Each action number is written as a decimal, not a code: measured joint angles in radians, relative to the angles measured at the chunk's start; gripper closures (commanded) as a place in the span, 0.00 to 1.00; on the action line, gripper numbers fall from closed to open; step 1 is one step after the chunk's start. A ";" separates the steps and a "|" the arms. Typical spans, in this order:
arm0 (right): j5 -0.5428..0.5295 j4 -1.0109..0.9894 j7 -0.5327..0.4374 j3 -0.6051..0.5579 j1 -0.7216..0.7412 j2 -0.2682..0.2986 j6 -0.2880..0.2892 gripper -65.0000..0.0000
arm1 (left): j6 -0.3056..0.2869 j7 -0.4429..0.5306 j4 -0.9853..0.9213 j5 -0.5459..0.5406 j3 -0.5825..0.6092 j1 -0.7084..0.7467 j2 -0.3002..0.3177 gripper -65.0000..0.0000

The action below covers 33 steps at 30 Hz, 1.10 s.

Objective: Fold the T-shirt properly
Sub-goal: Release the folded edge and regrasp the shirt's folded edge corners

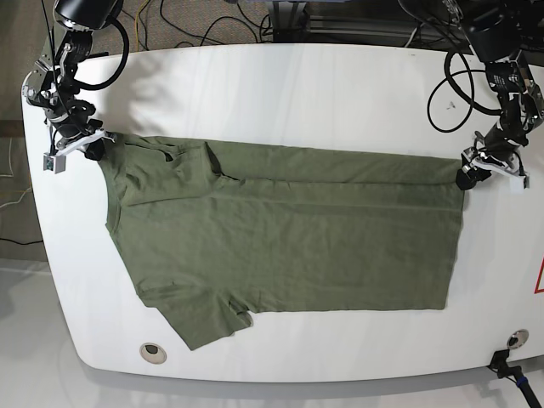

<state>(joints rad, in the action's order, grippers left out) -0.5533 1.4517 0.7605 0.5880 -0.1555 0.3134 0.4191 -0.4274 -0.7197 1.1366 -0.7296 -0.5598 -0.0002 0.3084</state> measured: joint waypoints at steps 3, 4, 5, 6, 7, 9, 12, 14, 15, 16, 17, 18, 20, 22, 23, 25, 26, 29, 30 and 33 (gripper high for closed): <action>0.000 0.000 0.000 0.000 0.000 0.000 0.000 1.00 | 0.000 0.002 -0.001 0.000 0.000 0.000 0.000 0.60; 0.000 -0.001 0.000 0.000 0.000 0.000 0.000 1.00 | 0.000 0.002 -0.001 0.000 0.000 0.000 0.000 0.60; 0.000 -0.001 0.000 0.000 0.000 0.000 0.000 1.00 | 0.000 0.004 -0.001 -0.001 0.006 0.000 0.000 0.61; 0.000 -0.001 0.000 0.000 0.000 0.000 0.000 1.00 | 0.000 0.003 -0.001 -0.004 0.006 0.000 0.000 0.61; 0.000 -0.001 0.000 0.000 0.000 0.000 0.000 1.00 | 0.000 0.003 -0.001 -0.005 0.010 0.000 0.000 0.62; 0.000 -0.002 0.000 0.000 0.000 0.000 0.000 1.00 | -0.005 -0.006 -0.004 -0.021 0.013 0.000 0.000 0.68; 0.000 -0.002 0.000 0.000 0.000 0.000 0.000 1.00 | -0.016 -0.034 -0.005 -0.031 0.015 0.000 0.000 0.91; 0.000 -0.007 -0.001 0.000 0.002 0.000 0.000 1.00 | -0.074 -0.073 -0.009 -0.030 0.013 0.003 -0.003 1.00; 0.000 -0.007 0.002 0.000 0.002 -0.001 -0.005 1.00 | -0.111 -0.087 -0.010 -0.026 0.014 0.003 -0.005 1.00; 0.000 -0.007 0.002 0.000 0.002 0.000 -0.002 1.00 | -0.135 -0.096 -0.010 -0.023 0.014 0.003 -0.006 1.00; 0.000 -0.007 0.002 0.000 0.003 0.000 0.001 1.00 | -0.142 -0.098 -0.010 -0.023 0.016 0.003 -0.006 1.00; 0.000 -0.009 0.002 0.000 0.003 0.000 0.000 1.00 | -0.146 -0.100 -0.010 -0.023 0.015 0.004 -0.006 1.00; -0.001 -0.008 0.003 0.002 0.002 0.000 -0.003 1.00 | -0.140 -0.104 0.010 -0.001 0.012 0.016 -0.008 1.00; -0.058 -0.005 0.013 0.008 -0.016 0.003 0.000 1.00 | -0.142 -0.127 0.059 0.009 0.007 0.045 -0.008 1.00; -0.076 -0.004 0.021 0.011 -0.024 0.003 -0.008 1.00 | -0.141 -0.131 0.075 0.013 0.003 0.057 -0.009 1.00; -0.135 0.022 0.032 0.019 -0.052 0.008 0.001 1.00 | -0.142 -0.153 0.127 0.012 -0.003 0.085 0.005 1.00; -0.145 0.029 0.037 0.022 -0.061 0.008 -0.010 1.00 | -0.137 -0.152 0.136 0.019 -0.003 0.098 0.010 1.00; -0.217 0.091 0.046 0.036 -0.120 0.008 0.001 1.00 | -0.150 -0.155 0.188 0.006 -0.002 0.146 0.034 1.00; -0.229 0.106 0.045 0.040 -0.135 0.010 0.005 1.00 | -0.149 -0.155 0.201 0.005 -0.003 0.162 0.045 1.00; -0.233 0.125 0.054 0.045 -0.164 0.008 -0.003 1.00 | -0.150 -0.159 0.235 0.014 -0.009 0.197 0.058 1.00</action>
<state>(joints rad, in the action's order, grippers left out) -0.7864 1.5768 0.8143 0.6327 -0.3191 0.3218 0.4164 -0.5777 -0.8787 1.3720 -0.7155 -0.5686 0.1970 0.3660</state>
